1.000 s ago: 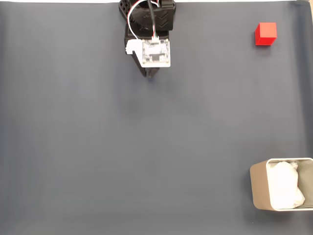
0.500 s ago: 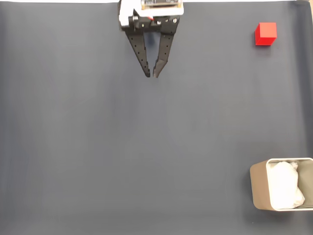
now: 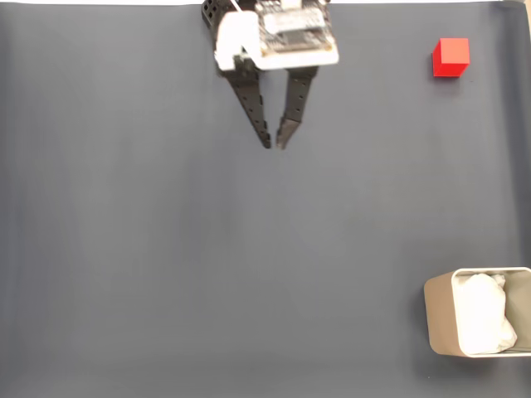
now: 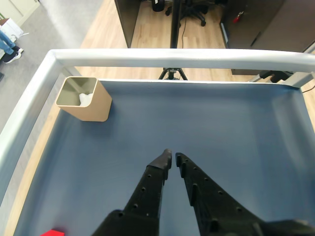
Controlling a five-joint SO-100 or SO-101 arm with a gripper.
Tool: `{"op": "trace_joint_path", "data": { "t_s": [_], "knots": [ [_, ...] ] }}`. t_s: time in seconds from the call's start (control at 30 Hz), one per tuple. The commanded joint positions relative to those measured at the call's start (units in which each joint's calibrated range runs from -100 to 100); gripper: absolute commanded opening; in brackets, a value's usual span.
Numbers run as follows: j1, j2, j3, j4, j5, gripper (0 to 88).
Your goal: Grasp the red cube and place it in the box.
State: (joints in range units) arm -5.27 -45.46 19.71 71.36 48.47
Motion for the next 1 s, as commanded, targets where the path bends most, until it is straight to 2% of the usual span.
{"op": "trace_joint_path", "data": {
  "t_s": [0.0,0.97],
  "knots": [
    [-2.76,1.1,-2.65,-1.28,0.83,0.0],
    [-19.09,2.31,-0.92,-4.07,1.95,0.0]
  ]
}}
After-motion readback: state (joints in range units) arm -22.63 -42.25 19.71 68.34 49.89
